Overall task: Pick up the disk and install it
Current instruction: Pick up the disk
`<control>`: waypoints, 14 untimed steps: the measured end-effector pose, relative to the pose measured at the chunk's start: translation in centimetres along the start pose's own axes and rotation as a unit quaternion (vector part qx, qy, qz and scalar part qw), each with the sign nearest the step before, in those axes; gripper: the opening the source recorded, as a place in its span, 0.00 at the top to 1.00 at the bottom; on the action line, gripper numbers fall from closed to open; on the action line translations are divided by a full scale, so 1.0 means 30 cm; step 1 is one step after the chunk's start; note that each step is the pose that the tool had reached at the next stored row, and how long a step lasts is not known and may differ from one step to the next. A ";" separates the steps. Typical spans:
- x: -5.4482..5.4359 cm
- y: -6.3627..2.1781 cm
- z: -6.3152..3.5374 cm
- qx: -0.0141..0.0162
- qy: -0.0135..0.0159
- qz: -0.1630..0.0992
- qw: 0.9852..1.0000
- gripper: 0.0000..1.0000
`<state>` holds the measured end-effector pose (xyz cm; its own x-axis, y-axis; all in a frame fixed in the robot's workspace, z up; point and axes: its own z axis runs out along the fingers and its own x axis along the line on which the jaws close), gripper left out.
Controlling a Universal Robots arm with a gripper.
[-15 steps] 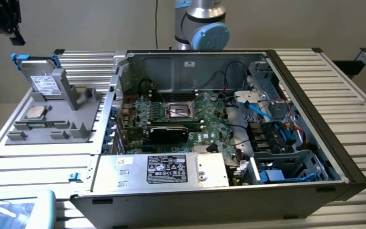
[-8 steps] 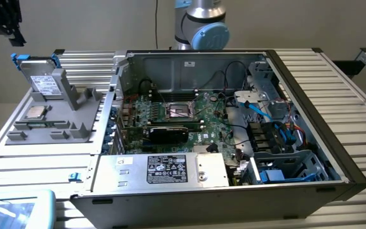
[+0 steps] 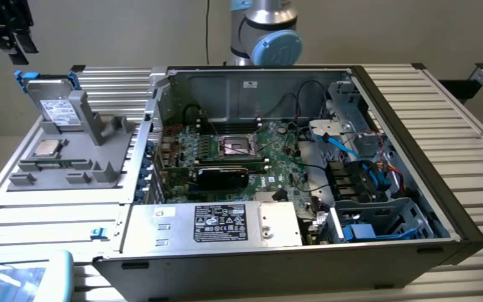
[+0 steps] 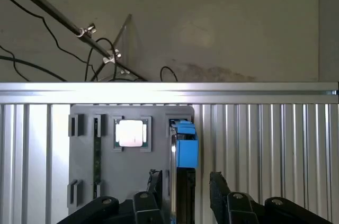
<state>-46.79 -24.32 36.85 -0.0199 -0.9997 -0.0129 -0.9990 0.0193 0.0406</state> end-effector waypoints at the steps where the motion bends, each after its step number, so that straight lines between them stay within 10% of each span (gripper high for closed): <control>1: -0.007 0.000 0.003 0.000 0.002 0.000 1.000 0.51; 14: -0.044 0.037 0.055 0.003 0.020 0.001 1.000 0.51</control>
<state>-47.93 -22.96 35.26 -0.0198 -0.9994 0.0268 -0.9992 0.0208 0.0344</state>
